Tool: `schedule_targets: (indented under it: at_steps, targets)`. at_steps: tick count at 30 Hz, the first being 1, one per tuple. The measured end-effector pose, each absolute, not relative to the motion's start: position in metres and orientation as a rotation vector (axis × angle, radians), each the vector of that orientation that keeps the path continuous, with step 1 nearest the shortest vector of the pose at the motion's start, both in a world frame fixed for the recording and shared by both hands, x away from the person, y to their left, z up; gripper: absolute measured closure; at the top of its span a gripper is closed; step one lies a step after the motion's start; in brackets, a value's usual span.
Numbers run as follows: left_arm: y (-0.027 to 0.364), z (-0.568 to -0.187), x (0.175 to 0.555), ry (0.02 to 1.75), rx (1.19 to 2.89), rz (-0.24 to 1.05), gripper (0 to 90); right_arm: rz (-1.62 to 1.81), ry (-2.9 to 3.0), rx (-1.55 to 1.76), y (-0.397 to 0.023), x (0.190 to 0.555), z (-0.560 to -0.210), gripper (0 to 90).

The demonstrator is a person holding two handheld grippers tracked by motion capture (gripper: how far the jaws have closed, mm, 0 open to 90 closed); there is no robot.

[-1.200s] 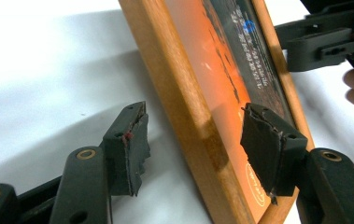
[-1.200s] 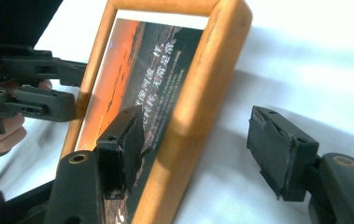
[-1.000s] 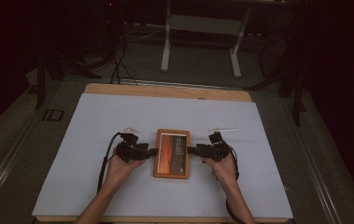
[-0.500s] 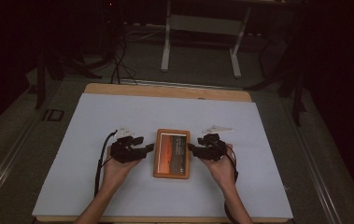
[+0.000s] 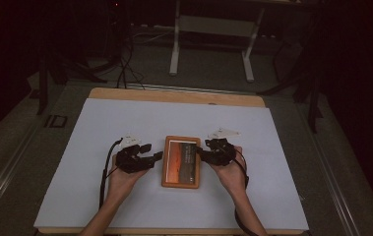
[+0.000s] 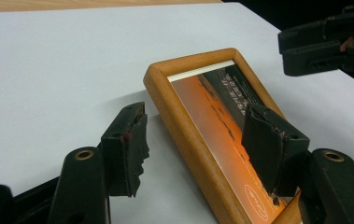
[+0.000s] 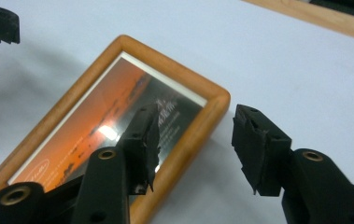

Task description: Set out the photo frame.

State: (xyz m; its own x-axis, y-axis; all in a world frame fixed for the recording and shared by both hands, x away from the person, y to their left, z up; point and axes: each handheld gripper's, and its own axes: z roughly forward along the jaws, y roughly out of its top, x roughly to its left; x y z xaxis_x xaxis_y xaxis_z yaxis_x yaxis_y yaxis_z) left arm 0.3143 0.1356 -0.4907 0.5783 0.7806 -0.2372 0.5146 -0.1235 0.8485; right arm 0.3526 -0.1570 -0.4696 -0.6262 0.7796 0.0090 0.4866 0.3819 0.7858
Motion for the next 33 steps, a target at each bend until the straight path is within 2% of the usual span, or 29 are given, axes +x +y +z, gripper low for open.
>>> schedule_targets:
  at_steps: [4, 5, 6, 7, 12, 13, 14, 15, 33]
  targets:
    - [0.136, -0.489, 0.311, 1.062, 1.791, 0.327, 40.5, 1.087, 2.302, 1.070, -0.150, 0.358, -0.469, 55.4]
    - [0.136, -0.488, 0.310, 1.056, 1.795, 0.329, 40.5, 1.067, 2.311, 1.045, -0.147, 0.361, -0.469, 61.3]
    - [0.136, -0.488, 0.310, 1.056, 1.795, 0.329, 40.4, 1.067, 2.311, 1.045, -0.147, 0.361, -0.469, 61.3]
    - [0.135, -0.488, 0.309, 1.055, 1.798, 0.335, 40.4, 1.058, 2.335, 1.022, -0.143, 0.365, -0.469, 66.1]
    - [0.135, -0.487, 0.307, 1.046, 1.808, 0.338, 40.3, 1.035, 2.346, 0.992, -0.136, 0.371, -0.469, 74.6]
    - [0.135, -0.486, 0.306, 1.042, 1.813, 0.344, 40.3, 1.031, 2.340, 0.989, -0.134, 0.373, -0.469, 81.9]
    - [0.135, -0.486, 0.306, 1.042, 1.813, 0.344, 40.3, 1.031, 2.340, 0.989, -0.134, 0.373, -0.469, 81.9]
    - [0.135, -0.485, 0.305, 1.038, 1.815, 0.347, 40.3, 1.016, 2.336, 0.980, -0.132, 0.375, -0.469, 88.4]
    - [0.134, -0.481, 0.302, 1.018, 1.824, 0.334, 40.6, 0.947, 2.363, 0.981, -0.125, 0.388, -0.479, 89.9]
